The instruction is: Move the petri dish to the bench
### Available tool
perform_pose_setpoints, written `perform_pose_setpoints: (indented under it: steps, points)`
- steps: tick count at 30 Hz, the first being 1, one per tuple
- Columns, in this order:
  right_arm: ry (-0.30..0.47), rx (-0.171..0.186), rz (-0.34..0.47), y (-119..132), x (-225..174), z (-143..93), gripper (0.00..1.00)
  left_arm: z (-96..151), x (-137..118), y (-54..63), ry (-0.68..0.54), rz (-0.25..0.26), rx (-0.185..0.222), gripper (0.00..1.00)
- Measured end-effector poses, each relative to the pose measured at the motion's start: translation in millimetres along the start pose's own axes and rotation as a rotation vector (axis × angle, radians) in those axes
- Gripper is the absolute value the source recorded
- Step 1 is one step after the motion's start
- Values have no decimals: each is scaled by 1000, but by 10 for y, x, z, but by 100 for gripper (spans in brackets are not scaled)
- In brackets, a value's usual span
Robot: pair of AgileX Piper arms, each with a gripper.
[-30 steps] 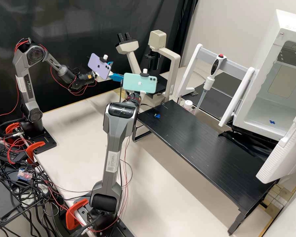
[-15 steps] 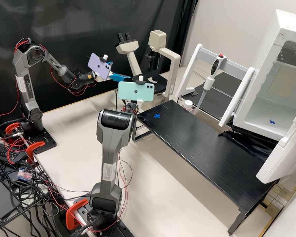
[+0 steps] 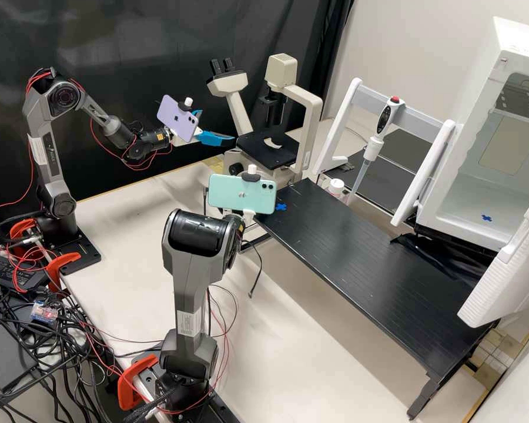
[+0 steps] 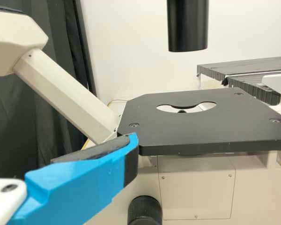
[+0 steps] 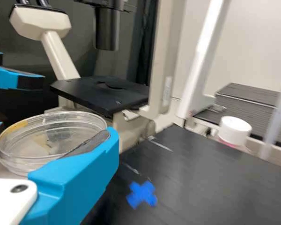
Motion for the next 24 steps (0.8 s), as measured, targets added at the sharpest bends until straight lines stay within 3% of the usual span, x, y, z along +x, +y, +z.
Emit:
perform_pose_setpoints:
  steps: [6, 24]
  points:
    - [-25, 1, 29, 5, -143, 108, 0, 0, 0, 0, 0, 0, 0, 100]
    - [-198, 75, 145, 172, -166, 433, 0, 0, 0, 0, 0, 0, 0, 100]
